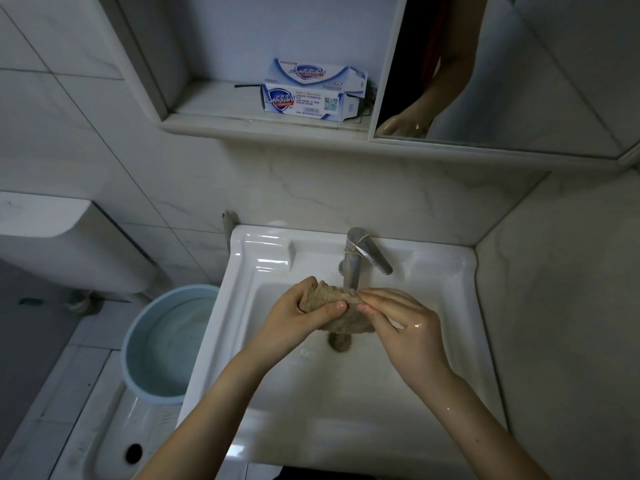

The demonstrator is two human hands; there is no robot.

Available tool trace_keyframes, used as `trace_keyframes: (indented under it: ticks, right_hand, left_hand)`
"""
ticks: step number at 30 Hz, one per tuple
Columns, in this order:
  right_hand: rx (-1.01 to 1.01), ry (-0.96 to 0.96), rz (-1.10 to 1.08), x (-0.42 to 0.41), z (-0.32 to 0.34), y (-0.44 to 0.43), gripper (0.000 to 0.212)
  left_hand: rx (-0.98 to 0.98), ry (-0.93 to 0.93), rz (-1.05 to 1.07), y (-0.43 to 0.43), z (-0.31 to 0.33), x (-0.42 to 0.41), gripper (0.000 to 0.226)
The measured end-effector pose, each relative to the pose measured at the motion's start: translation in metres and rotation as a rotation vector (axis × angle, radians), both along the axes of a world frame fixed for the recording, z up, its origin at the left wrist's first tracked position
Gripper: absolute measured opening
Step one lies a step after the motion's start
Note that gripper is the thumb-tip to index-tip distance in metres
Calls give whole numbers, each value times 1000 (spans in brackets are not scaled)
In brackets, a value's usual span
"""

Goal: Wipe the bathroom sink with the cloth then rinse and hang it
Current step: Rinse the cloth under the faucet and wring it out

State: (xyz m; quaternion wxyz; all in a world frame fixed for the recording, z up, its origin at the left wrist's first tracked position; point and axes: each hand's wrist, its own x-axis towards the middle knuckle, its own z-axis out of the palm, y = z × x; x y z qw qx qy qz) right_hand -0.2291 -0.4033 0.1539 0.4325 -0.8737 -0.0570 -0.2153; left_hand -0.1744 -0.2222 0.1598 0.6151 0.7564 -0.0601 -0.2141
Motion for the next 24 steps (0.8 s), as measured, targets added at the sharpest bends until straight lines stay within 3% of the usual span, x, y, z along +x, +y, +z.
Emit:
trace_keyframes:
  ticks: [2, 5, 8, 9, 12, 15, 17, 20, 24]
  right_hand:
    - [-104, -69, -4, 4, 3, -4, 24]
    - [-215, -144, 2, 6, 10, -8, 27]
    - [-292, -198, 61, 7, 19, -10, 25]
    - [-309, -206, 91, 8, 23, -11, 24]
    - [-357, -225, 159, 14, 35, -15, 24]
    - [-387, -236, 167, 21, 46, -23, 21]
    - [-489, -266, 163, 23, 50, -30, 21]
    - [-586, -300, 192, 22, 57, -35, 22]
    - [-406, -184, 197, 18, 75, -30, 21]
  left_hand:
    - [160, -102, 11, 1, 0, 2, 72]
    - [218, -87, 23, 3, 2, 3, 80]
    - [228, -93, -19, 5, 3, 3, 64]
    - [193, -104, -34, 6, 5, 3, 54]
    - [116, -306, -137, 6, 11, 4, 56]
    - [101, -466, -103, -2, 19, 6, 28]
    - [111, -476, -24, -6, 28, 5, 17]
    - [140, -492, 21, -5, 41, 1, 23]
    - [-108, -380, -73, -2, 62, 1, 28]
